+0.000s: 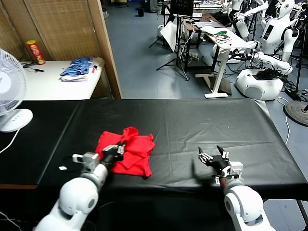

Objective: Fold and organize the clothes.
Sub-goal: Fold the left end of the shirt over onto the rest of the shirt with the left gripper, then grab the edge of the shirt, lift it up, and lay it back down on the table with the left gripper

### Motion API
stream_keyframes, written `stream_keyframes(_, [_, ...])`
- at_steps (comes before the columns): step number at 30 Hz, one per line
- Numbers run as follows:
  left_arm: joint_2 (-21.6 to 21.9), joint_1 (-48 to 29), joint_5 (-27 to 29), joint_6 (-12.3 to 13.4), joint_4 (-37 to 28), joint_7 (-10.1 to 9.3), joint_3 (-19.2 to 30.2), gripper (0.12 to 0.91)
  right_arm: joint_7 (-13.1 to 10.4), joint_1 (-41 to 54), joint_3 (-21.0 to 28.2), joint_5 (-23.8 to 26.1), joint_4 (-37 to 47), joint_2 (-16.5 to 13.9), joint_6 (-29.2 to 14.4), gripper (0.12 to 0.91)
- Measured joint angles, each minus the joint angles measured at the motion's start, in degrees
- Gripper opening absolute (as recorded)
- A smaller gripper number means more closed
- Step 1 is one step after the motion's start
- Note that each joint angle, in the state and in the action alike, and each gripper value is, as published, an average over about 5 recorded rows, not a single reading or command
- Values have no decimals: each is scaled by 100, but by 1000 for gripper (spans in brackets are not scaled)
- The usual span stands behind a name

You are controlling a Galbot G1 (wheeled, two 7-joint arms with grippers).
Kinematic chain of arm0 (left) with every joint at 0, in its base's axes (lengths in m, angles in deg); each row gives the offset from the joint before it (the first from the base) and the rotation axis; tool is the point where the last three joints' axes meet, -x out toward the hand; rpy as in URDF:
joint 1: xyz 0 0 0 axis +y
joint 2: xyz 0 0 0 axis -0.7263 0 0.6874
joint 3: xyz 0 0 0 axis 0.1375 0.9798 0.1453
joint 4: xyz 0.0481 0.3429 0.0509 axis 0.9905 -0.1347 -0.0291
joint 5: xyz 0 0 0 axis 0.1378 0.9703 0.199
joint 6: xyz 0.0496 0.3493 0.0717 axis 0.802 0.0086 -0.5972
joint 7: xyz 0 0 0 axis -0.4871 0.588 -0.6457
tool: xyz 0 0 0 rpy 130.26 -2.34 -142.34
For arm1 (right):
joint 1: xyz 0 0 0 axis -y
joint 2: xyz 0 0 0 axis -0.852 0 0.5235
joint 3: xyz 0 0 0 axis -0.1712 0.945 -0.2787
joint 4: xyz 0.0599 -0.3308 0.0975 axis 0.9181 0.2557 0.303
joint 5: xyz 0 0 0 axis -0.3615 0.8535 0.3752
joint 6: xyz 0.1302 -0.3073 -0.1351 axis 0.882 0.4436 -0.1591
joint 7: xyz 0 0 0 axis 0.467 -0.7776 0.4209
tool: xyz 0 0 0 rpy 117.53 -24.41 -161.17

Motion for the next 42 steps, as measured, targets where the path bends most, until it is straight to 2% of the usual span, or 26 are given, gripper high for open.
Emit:
stream_keyframes(12, [-603, 42, 71, 113, -130, -104, 214, 154, 27, 35, 136, 94, 55, 75, 0, 798])
stream_keyframes(15, [-749, 72, 115, 268, -216, -53, 214, 205, 70, 46, 158, 92, 58, 41, -2, 798])
stream_keyframes(20, [-990, 45, -116, 403, -299, 71, 213, 468, 168, 116, 256, 81, 98, -18, -16, 798])
stream_keyframes(24, [-1158, -2, -298, 427, -282, 82, 188, 681, 306, 232, 429, -16, 161, -63, -23, 798])
stream_keyframes(27, [-1107, 8, -238, 512, -238, 109, 87, 776, 415, 382, 659, -123, 234, -98, -39, 798])
stream_keyframes(35, [-345, 341, 184, 964, -489, 324, -602, 798, 590, 988, 1635, -114, 533, 52, -136, 798])
stream_keyframes(39, [-116, 511, 81, 1041, -714, 358, -1036, 798, 583, 1266, 2100, -4, 748, 176, -184, 798])
stream_keyframes(42, [-93, 572, -119, 1045, -853, 345, -1300, 798, 573, 1387, 2364, 272, 948, 230, -237, 798])
